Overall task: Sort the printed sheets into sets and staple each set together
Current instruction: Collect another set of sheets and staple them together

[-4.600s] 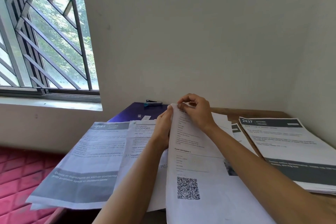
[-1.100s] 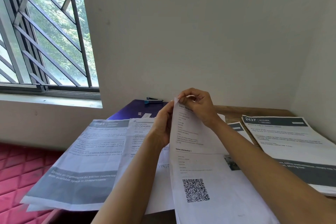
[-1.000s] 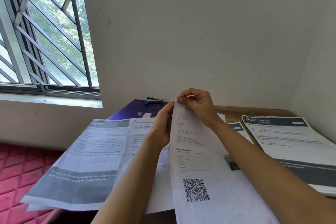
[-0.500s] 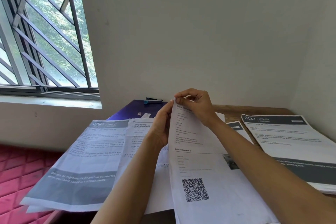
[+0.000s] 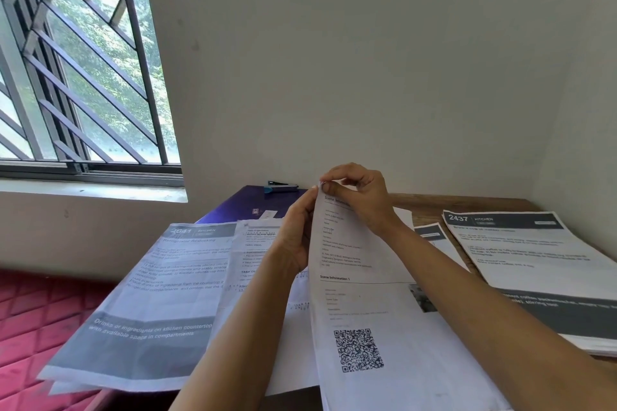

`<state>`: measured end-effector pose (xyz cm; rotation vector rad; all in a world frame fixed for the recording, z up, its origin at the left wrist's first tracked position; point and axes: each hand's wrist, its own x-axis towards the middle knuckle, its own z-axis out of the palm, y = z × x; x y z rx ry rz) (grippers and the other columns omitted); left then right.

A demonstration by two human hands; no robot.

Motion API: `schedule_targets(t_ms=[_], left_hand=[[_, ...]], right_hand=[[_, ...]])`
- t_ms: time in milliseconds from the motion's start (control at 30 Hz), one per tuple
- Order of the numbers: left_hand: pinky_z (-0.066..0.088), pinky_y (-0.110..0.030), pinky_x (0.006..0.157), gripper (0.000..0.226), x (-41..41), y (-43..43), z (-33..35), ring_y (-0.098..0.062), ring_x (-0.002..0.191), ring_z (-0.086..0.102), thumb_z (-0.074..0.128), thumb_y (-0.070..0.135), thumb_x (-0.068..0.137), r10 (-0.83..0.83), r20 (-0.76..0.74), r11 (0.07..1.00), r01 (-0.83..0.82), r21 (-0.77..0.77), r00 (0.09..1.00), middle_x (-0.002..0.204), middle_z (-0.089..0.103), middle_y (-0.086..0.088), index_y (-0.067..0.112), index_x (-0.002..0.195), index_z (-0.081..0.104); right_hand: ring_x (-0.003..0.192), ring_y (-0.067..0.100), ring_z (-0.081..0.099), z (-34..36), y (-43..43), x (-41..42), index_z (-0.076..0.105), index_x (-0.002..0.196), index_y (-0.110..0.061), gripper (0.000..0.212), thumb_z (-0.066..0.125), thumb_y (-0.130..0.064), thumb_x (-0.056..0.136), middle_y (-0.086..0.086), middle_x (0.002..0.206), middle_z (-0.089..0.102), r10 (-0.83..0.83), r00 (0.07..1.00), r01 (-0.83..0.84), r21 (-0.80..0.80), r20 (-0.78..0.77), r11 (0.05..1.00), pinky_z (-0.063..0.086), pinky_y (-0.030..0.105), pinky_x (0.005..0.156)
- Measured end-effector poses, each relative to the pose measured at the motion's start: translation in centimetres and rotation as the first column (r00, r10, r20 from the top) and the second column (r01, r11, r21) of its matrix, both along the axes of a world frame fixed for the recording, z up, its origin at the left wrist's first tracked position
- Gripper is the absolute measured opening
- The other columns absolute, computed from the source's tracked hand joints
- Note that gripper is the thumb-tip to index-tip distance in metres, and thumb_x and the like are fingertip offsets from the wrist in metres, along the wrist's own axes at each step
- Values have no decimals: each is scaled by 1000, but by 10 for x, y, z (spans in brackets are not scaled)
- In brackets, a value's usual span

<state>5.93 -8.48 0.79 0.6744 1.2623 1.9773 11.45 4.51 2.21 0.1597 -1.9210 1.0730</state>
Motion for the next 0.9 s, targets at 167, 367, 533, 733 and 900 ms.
schedule_targets(t_ms=[167, 367, 533, 733, 900], left_hand=[[55, -35, 69, 36, 0, 0, 0, -26, 68, 66, 58, 43, 90, -4, 2, 1000, 4, -7, 1000, 80, 68, -13, 10, 85, 71], [55, -31, 64, 34, 0, -1, 2, -24, 64, 66, 56, 40, 91, -6, 13, 1000, 6, -5, 1000, 76, 68, -11, 10, 83, 70], [53, -33, 67, 33, 0, -1, 1, -24, 66, 65, 56, 38, 92, -17, 43, 1000, 16, 16, 999, 77, 67, -11, 11, 81, 72], [54, -32, 66, 33, 0, -1, 2, -23, 65, 65, 56, 38, 92, -20, 52, 1000, 19, 20, 998, 76, 67, -11, 11, 81, 71], [55, -32, 67, 32, -2, 0, 1, -23, 66, 65, 58, 39, 91, 5, 53, 1000, -5, 5, 999, 79, 67, -11, 9, 90, 70]], right_hand=[[96, 18, 64, -1, 1, -2, 73, 86, -41, 15, 70, -27, 81, -9, 96, 71, 1, 1000, -1, 8, 7, 1000, 49, 38, 83], [97, 19, 63, -2, 3, -3, 73, 86, -30, 7, 71, -25, 80, -7, 96, 70, -4, 1000, 4, 19, -11, 1000, 47, 32, 82], [100, 11, 61, -4, 2, -1, 73, 86, -31, 9, 71, -24, 81, -6, 107, 65, -48, 998, 48, 17, -29, 999, 45, 17, 79], [105, 7, 58, -6, 1, 0, 75, 86, -24, 10, 72, -16, 82, -5, 113, 61, -64, 996, 66, 32, -63, 997, 45, 16, 82], [98, 8, 60, -6, 3, -1, 72, 85, -24, 8, 71, -16, 82, -5, 106, 63, -66, 996, 68, 40, -62, 997, 44, 16, 78]])
